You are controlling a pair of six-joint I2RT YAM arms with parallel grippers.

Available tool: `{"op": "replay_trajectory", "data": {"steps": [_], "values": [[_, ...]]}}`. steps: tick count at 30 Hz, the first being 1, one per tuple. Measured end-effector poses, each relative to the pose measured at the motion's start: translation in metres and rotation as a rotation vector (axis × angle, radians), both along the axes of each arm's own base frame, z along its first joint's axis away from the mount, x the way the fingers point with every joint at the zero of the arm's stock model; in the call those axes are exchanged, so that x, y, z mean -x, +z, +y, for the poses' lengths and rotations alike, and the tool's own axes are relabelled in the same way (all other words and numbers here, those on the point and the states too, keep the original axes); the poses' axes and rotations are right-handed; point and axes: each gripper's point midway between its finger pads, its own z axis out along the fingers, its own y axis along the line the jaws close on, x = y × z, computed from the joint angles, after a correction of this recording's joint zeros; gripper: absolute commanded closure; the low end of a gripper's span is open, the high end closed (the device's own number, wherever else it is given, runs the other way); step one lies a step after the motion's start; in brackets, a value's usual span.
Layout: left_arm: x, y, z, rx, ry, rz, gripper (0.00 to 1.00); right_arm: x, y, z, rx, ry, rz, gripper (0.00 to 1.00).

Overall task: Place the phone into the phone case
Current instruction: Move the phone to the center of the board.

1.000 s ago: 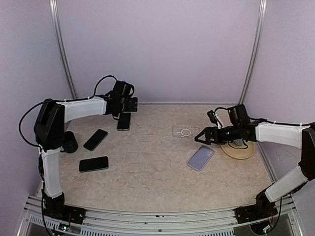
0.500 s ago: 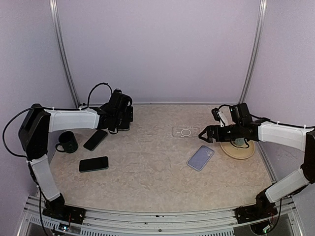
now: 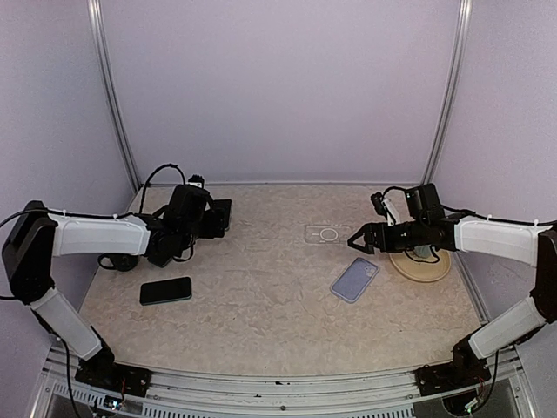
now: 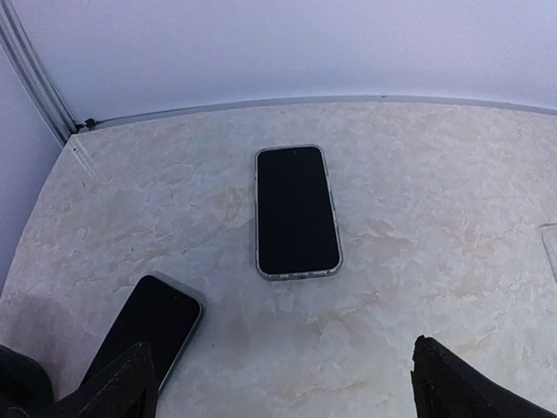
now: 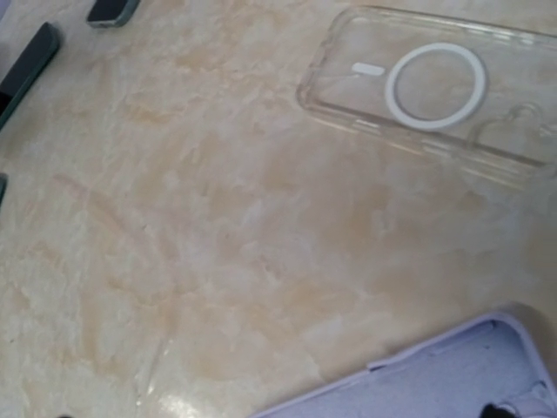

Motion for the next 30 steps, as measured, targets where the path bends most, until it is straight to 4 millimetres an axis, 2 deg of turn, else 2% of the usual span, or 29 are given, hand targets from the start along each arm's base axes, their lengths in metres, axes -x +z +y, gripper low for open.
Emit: {"op": "replay_trajectory", "data": {"steps": [8,14,19,24,30], "values": [[0.013,-0.016,0.019,-0.03,0.015,0.041,0.01,-0.004,-0.008,-0.004,0.025,-0.029,0.012,0.0],[0.007,-0.026,0.053,-0.017,0.108,0.078,0.01,-0.004,-0.008,-0.005,0.028,-0.032,0.011,0.0],[0.004,-0.046,0.076,-0.019,0.164,0.128,0.01,-0.005,-0.008,-0.005,0.027,-0.032,0.011,0.0],[0.004,-0.076,0.086,-0.038,0.187,0.203,0.01,-0.004,-0.008,-0.004,0.023,-0.028,0.011,0.0],[0.02,-0.093,0.084,-0.009,0.15,0.258,0.01,-0.005,-0.006,-0.003,0.017,-0.029,0.005,0.0]]}}
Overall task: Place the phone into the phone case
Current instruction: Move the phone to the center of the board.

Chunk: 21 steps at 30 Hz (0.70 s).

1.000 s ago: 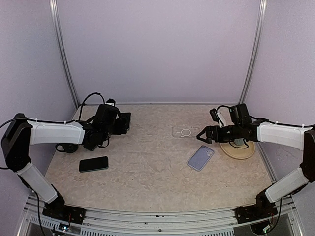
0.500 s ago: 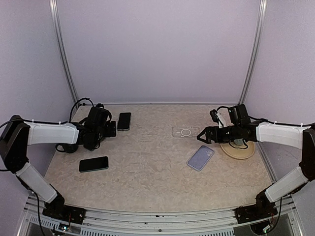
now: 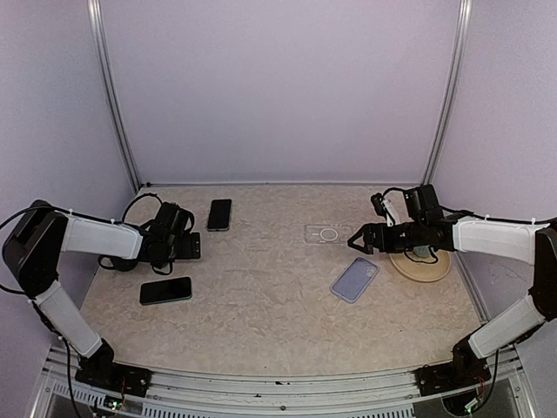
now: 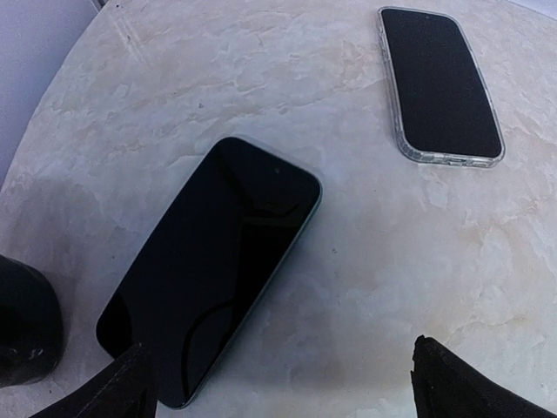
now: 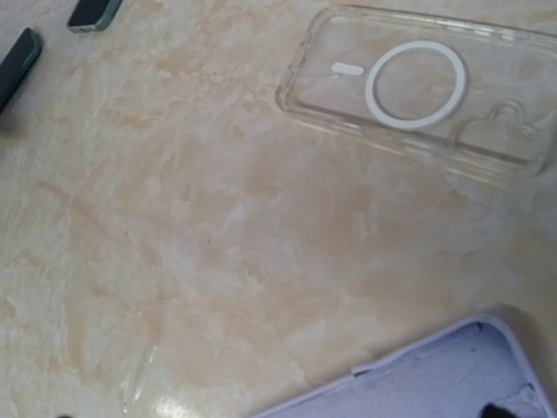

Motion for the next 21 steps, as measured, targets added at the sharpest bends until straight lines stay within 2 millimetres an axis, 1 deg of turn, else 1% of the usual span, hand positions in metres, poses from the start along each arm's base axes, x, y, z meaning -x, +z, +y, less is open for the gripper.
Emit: {"op": "replay_trajectory", "data": {"steps": [7,11,14,21], "values": [[0.013,-0.007,0.0,0.091,0.07,0.031,0.01,0.0,0.002,0.003,-0.01,0.005,-0.003,0.0],[0.037,-0.021,0.003,0.131,0.139,0.071,0.01,0.002,0.002,0.006,-0.011,0.013,-0.002,0.0],[0.052,-0.025,0.007,0.162,0.199,0.089,0.01,0.004,0.002,0.009,-0.012,0.022,-0.003,0.0],[0.074,-0.026,0.023,0.222,0.332,0.085,0.01,0.006,-0.001,0.012,-0.007,0.032,0.001,0.0]]}}
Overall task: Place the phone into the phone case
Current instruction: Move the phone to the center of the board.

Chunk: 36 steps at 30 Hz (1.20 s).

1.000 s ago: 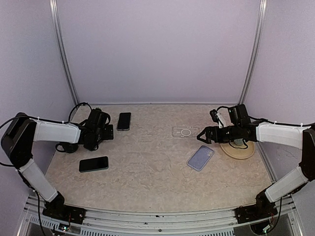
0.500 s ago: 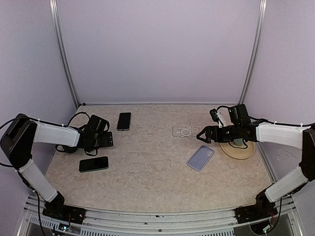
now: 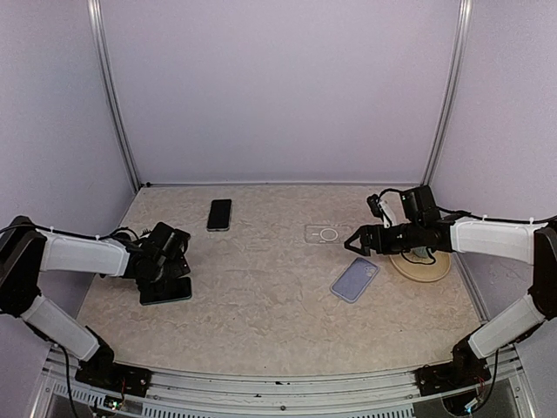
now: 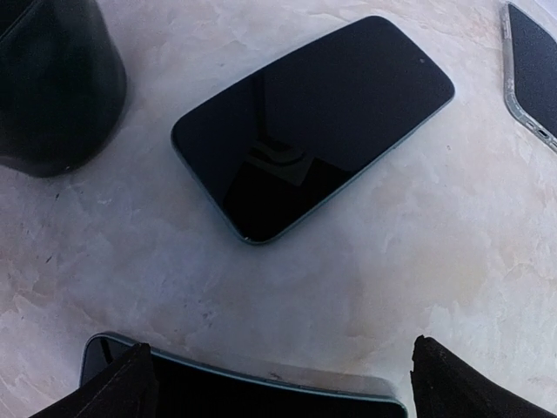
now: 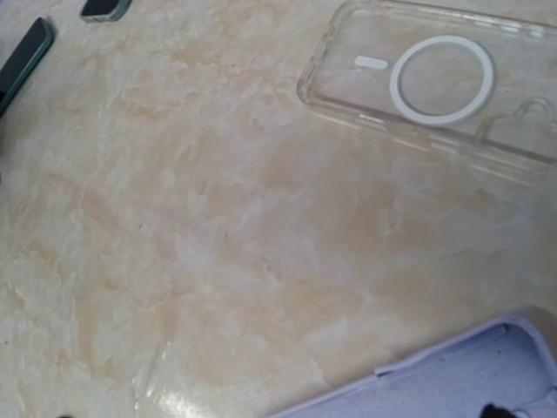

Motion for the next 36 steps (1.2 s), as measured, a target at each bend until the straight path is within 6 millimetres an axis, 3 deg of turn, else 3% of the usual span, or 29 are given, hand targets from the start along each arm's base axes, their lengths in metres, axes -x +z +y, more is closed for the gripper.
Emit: {"op": "replay_trajectory", "data": {"steps": [12,20,26,36], "values": [[0.023,0.009,0.033,0.077,0.162,-0.039,0.01,0.002,-0.006,0.004,0.015,0.013,0.006,0.0],[0.039,-0.009,0.052,0.077,0.218,0.007,0.01,0.004,-0.006,0.007,0.017,0.022,0.006,0.0],[0.041,-0.014,0.055,0.085,0.222,0.017,0.01,0.005,-0.006,0.008,0.018,0.024,0.006,0.0],[0.037,-0.018,0.041,0.133,0.18,0.009,0.01,0.002,-0.001,0.016,0.017,0.038,-0.003,0.0]]}}
